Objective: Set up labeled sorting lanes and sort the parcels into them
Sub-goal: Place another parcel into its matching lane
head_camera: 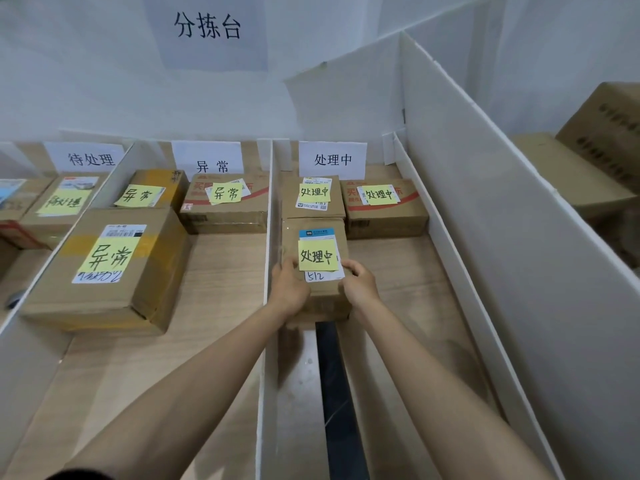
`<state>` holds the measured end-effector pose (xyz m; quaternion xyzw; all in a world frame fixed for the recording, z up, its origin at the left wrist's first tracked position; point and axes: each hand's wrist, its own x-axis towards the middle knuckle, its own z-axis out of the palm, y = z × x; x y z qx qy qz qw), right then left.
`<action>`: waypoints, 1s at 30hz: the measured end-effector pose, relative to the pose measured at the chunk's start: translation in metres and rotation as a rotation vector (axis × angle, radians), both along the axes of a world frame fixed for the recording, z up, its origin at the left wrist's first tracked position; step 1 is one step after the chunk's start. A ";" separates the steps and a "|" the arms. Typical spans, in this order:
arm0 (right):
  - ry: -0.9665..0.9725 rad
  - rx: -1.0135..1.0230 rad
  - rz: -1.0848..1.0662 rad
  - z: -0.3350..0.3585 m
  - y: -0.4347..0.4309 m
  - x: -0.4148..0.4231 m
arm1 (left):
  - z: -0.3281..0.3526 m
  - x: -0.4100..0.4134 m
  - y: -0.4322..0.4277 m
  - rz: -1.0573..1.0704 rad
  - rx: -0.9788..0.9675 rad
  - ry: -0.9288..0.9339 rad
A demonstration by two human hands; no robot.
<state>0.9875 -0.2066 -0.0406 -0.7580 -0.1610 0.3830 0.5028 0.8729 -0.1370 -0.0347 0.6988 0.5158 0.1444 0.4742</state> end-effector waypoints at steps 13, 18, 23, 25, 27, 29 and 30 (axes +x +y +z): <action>-0.060 0.104 -0.010 0.061 -0.002 -0.036 | 0.072 -0.055 -0.014 0.035 0.178 -0.003; -0.152 0.116 0.113 0.095 -0.006 -0.066 | 0.103 -0.101 -0.010 0.098 0.232 0.017; -0.264 0.177 0.221 0.121 -0.006 -0.114 | 0.124 -0.165 -0.005 0.115 0.387 0.021; -0.350 0.210 0.285 0.131 -0.005 -0.138 | 0.135 -0.194 -0.008 0.121 0.437 0.021; -0.422 0.231 0.341 0.142 -0.004 -0.164 | 0.146 -0.225 -0.012 0.118 0.485 0.036; -0.442 0.253 0.375 0.154 0.000 -0.193 | 0.158 -0.260 -0.015 0.113 0.533 0.071; -0.441 0.264 0.396 0.160 0.002 -0.209 | 0.164 -0.278 -0.016 0.116 0.550 0.088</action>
